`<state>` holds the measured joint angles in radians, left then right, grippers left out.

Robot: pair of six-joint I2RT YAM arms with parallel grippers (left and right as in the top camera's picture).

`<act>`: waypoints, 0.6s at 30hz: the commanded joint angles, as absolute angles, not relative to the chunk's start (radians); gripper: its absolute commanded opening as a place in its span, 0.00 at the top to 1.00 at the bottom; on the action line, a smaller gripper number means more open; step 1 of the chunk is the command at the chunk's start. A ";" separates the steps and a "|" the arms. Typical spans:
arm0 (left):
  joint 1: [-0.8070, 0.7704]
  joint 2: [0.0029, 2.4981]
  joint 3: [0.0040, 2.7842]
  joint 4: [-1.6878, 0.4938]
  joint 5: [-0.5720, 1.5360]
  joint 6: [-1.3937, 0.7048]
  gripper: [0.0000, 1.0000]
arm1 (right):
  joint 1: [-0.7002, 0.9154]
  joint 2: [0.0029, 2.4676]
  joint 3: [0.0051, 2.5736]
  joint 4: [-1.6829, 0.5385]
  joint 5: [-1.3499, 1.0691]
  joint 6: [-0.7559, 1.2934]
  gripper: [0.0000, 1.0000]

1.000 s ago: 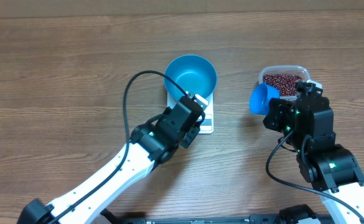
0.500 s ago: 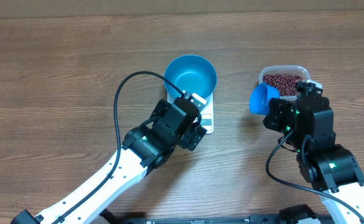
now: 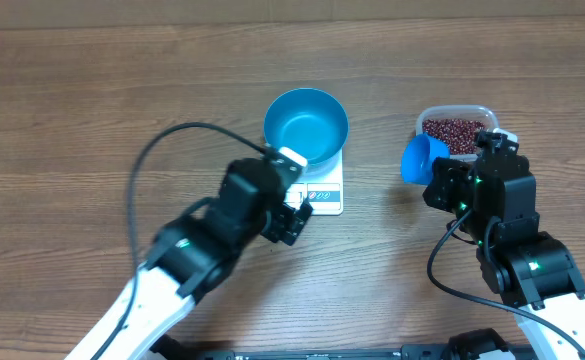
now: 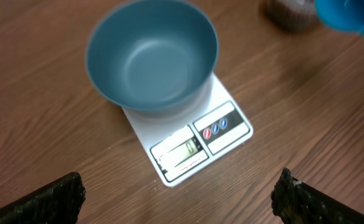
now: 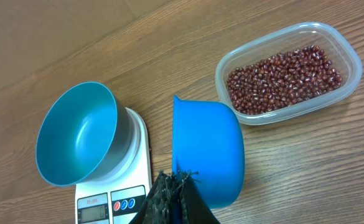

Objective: Scoop item into bowl and weigh 150g on scale
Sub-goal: 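Pull the left gripper back from the scale toward the front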

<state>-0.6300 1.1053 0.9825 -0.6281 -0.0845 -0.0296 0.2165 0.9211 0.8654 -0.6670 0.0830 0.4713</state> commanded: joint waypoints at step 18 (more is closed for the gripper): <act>-0.419 1.052 0.977 -0.704 0.204 0.136 0.00 | 0.213 0.918 0.899 -0.661 0.089 0.477 0.96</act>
<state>-0.4244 1.0454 0.9825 -0.6983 0.1776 0.0605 0.2165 0.9215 0.8654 -0.6666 0.0826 0.4713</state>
